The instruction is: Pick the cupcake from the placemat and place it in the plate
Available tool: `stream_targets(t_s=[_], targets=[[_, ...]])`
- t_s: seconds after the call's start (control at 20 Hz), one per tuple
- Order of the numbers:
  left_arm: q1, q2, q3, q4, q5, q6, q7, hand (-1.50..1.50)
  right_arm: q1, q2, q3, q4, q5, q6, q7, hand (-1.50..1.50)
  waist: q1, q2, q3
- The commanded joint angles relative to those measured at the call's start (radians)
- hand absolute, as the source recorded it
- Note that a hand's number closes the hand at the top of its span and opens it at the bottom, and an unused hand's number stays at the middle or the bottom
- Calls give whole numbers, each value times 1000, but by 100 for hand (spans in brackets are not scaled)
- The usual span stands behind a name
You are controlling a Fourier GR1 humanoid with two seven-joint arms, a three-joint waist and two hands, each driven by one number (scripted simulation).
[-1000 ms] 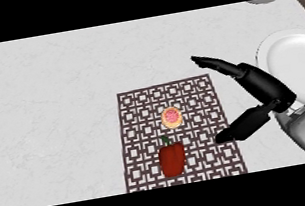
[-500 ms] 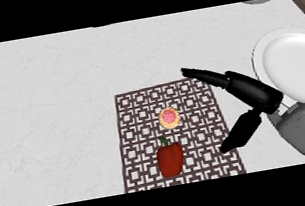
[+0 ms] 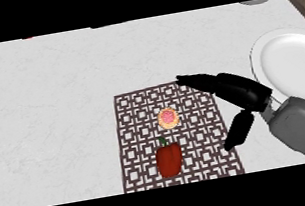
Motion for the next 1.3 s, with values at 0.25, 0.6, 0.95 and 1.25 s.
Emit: stream_targets(t_s=[0.25,0.6,0.95,1.25], targets=[[-289,-99,20,-153,49,-9,-111,0,-73,50,89,48,90,37,99,-150,-27,0,-18],[-282,-110,23,-151,52,-30,-105,0,-103,95,129,98,135,43,147,-150,-32,2,-16],[-282,-129,32,-146,36,-19,-93,0,-141,144,143,144,161,40,177,-150,-39,7,-15],[-279,-136,31,-159,26,-31,-86,0,-170,176,184,180,197,63,192,-150,-44,8,-15]])
